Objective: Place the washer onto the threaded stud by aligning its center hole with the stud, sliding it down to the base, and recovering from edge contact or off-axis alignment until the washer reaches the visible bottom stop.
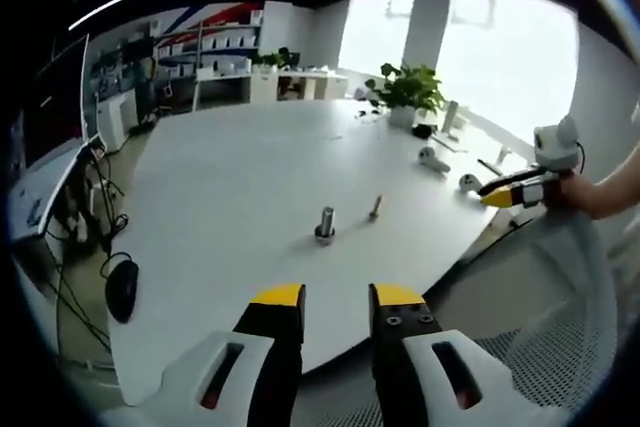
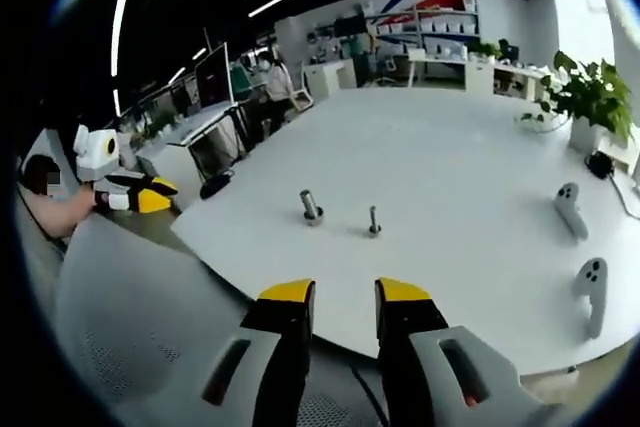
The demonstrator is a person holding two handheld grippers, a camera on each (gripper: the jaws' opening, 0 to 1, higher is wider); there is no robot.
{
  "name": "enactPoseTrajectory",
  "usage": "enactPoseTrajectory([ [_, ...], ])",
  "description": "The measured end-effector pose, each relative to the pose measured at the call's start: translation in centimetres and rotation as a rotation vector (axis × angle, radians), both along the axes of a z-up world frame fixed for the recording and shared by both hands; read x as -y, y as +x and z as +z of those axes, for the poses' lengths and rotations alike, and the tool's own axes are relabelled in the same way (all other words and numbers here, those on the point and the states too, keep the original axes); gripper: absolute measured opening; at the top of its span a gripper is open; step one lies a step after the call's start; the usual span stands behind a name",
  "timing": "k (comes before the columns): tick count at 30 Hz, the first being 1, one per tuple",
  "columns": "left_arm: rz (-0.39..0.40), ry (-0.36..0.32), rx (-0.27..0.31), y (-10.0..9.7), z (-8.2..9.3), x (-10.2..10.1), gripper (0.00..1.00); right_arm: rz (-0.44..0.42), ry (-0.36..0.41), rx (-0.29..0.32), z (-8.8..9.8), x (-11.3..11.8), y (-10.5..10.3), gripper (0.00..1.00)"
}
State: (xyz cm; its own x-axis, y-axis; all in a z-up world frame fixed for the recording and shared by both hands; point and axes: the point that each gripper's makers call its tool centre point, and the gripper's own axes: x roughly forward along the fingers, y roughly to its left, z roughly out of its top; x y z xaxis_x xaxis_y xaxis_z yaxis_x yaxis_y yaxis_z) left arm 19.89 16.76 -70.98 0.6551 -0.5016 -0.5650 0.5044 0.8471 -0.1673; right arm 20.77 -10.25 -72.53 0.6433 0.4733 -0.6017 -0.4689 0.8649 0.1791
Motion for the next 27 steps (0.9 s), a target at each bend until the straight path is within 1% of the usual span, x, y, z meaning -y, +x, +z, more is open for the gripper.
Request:
enactPoseTrajectory([
  [4,-0.004,0.015,-0.001,-0.3,-0.3,0.3,0.23,0.002,-0.009,-0.016,-0.6,0.3,-0.3,0.26],
  [6,-0.001,0.024,-0.005,-0.3,-0.5,0.1,0.23,-0.001,-0.014,-0.01,-0.5,0.4,-0.3,0.26],
  [11,0.019,0.029,0.003,-0.1,-0.3,-0.3,0.23,-0.008,-0.006,-0.004,-0.4,0.4,-0.1,0.26],
  [12,0.019,0.031,-0.005,-0.1,-0.5,-0.3,0.24,-0.014,-0.002,-0.004,-0.3,0.5,0.0,0.26],
  [13,0.015,0.049,-0.025,-0.2,-0.9,-0.4,0.24,-0.015,0.002,-0.004,-0.2,0.4,-0.1,0.26],
  [14,0.014,0.059,-0.027,-0.3,-1.0,-0.4,0.24,-0.014,0.003,-0.005,-0.2,0.4,-0.1,0.26],
  [17,0.035,0.069,-0.025,-0.2,-1.0,-0.8,0.23,-0.005,0.007,-0.005,-0.2,0.2,-0.1,0.26],
  [20,0.04,0.086,-0.02,-0.2,-1.0,-1.0,0.23,-0.015,0.02,0.006,0.1,0.3,0.0,0.26],
  [25,0.055,0.09,-0.011,0.0,-0.8,-1.2,0.23,-0.026,0.019,-0.001,0.0,0.5,0.2,0.27],
  [27,0.062,0.086,-0.008,0.1,-0.7,-1.3,0.23,-0.026,0.023,0.01,0.2,0.5,0.3,0.27],
])
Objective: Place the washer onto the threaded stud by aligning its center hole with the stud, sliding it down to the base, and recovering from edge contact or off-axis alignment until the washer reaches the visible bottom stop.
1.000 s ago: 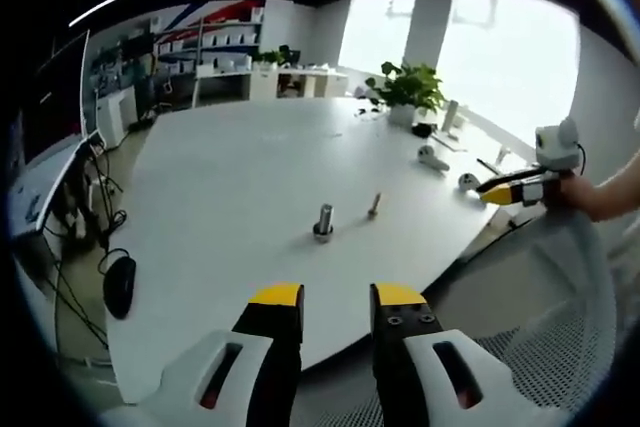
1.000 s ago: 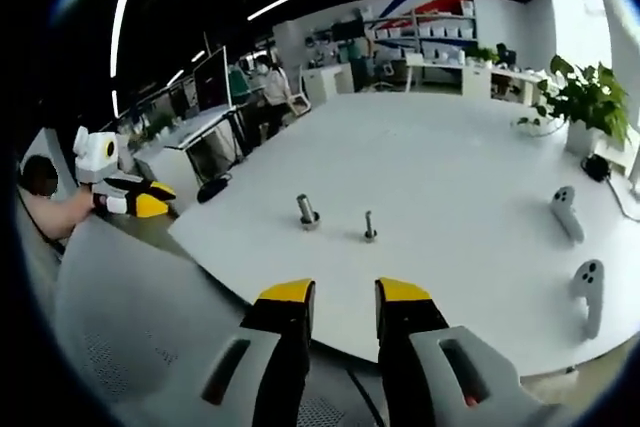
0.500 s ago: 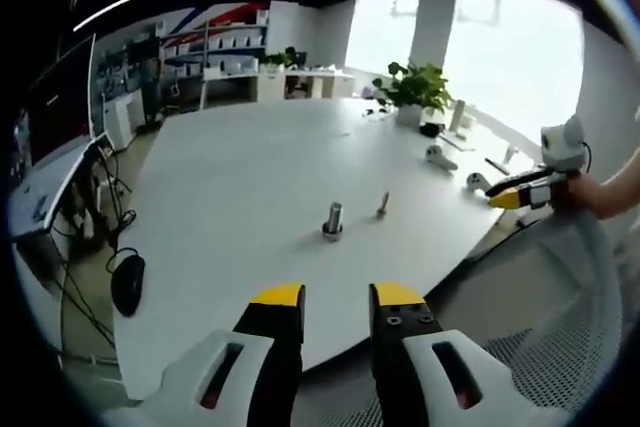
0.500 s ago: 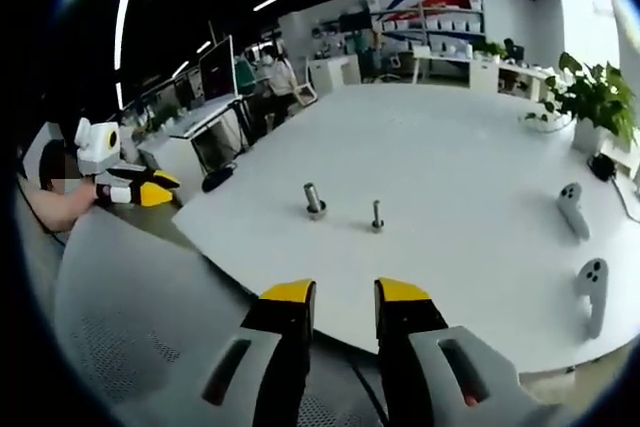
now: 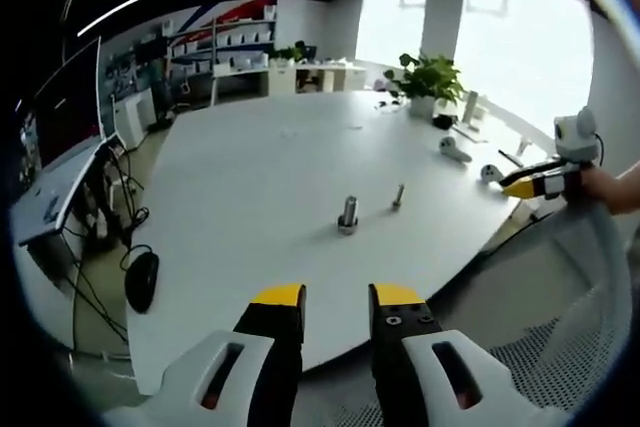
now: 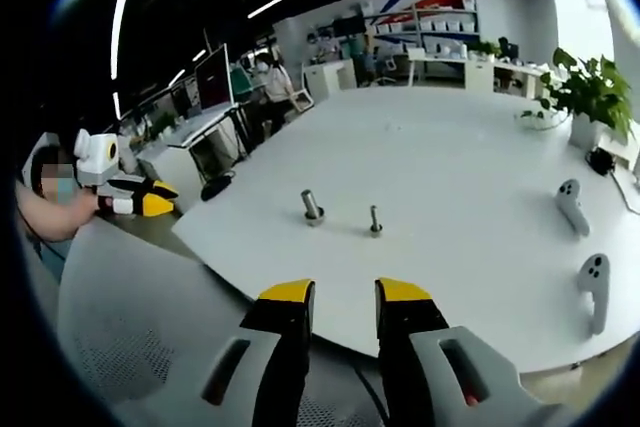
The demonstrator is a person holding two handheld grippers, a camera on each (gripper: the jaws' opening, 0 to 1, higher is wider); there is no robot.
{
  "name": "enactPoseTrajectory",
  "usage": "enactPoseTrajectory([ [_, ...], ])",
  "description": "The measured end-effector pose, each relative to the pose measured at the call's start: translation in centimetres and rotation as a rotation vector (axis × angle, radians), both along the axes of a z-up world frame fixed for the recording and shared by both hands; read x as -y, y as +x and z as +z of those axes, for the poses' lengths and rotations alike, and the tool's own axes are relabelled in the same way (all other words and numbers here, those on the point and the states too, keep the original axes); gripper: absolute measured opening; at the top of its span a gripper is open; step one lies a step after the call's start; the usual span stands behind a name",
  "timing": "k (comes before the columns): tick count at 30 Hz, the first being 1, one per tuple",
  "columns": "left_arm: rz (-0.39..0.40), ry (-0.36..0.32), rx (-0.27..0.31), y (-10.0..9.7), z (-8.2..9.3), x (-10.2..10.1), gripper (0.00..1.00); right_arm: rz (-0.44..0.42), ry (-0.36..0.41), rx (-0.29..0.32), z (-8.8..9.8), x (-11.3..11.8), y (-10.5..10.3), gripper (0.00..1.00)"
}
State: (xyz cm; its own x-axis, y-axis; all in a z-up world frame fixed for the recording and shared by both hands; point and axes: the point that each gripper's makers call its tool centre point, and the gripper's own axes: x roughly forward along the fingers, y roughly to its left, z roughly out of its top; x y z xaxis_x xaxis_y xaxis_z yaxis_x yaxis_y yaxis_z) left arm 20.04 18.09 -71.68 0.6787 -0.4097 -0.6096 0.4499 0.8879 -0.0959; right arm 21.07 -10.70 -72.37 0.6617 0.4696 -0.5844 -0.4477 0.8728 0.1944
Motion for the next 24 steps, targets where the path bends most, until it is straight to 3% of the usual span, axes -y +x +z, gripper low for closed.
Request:
enactPoseTrajectory([
  [24,0.014,0.049,-0.018,0.0,-0.6,-1.0,0.23,0.015,0.031,0.008,0.4,-0.8,0.2,0.26],
])
